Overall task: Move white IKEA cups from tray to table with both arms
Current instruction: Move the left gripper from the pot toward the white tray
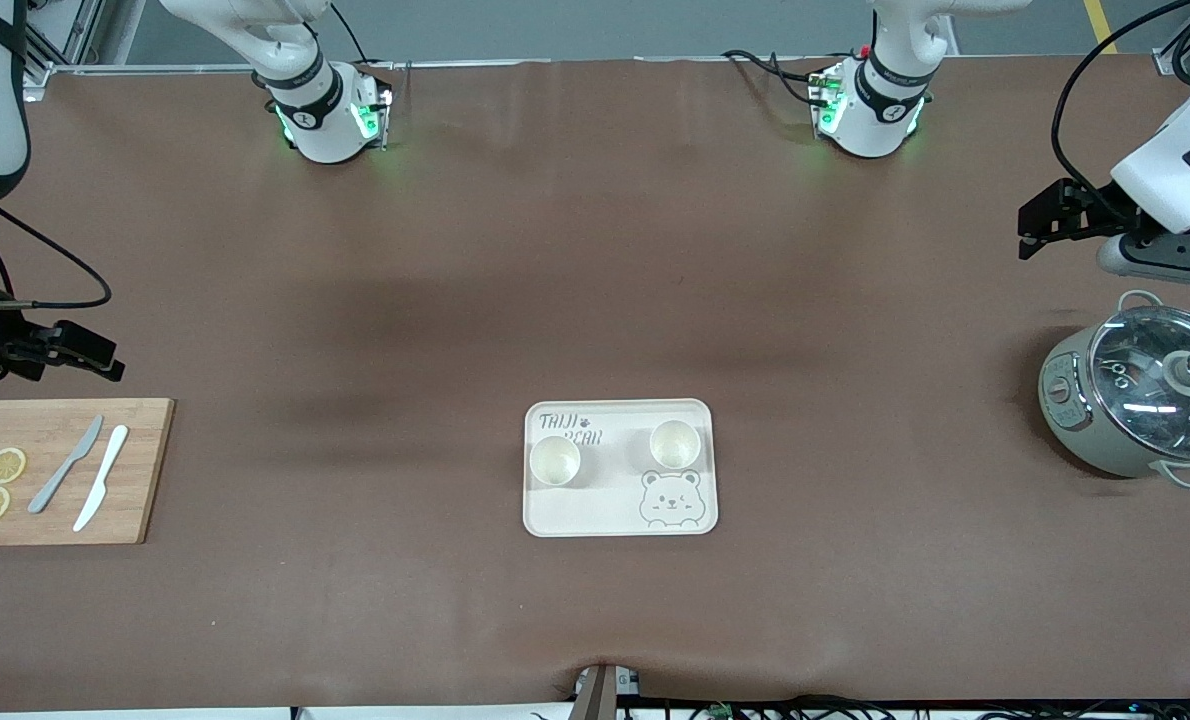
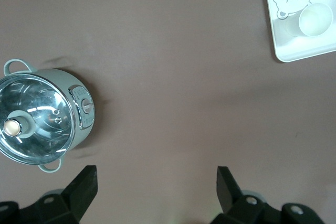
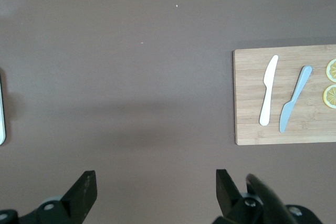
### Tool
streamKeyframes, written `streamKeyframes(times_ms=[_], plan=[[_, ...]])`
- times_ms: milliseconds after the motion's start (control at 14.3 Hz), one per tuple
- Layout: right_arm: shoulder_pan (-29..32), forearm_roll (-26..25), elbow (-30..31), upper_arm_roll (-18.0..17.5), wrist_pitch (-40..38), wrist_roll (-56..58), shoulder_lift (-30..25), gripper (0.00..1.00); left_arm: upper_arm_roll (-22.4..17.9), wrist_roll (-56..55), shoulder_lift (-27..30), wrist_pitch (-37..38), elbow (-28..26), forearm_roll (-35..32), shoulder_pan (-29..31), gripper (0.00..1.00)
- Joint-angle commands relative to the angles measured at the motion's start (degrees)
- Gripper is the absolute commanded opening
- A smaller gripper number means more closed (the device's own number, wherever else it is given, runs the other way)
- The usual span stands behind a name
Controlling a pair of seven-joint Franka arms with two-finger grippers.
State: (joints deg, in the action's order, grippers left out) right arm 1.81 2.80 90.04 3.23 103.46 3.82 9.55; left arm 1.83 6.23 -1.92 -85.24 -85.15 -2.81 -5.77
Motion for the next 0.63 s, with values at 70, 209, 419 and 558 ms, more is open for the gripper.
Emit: streamKeyframes(times_ms=[70, 209, 419, 558], plan=[[-0.4, -1.0, 1.4, -0.2, 0.9, -0.7, -0.8, 1.00, 0.2, 1.0, -0.4, 1.0, 0.7, -0.8, 0.0, 1.00], [-0.4, -1.0, 1.4, -0.2, 0.9, -0.7, -0.7, 1.00, 0.5, 0.4, -1.7, 1.0, -0.1, -0.4, -0.3, 1.00], [-0.4, -1.0, 1.4, -0.2, 1.1, -0.7, -0.7, 1.00, 9.1, -11.1, -9.9, -4.8, -1.3, -0.3, -0.7, 1.00], [-0.4, -1.0, 1.4, -0.2, 1.1, -0.7, -0.6, 1.00, 13.8, -23.2, -15.0, -10.8, -0.7, -2.6, -0.7, 1.00]])
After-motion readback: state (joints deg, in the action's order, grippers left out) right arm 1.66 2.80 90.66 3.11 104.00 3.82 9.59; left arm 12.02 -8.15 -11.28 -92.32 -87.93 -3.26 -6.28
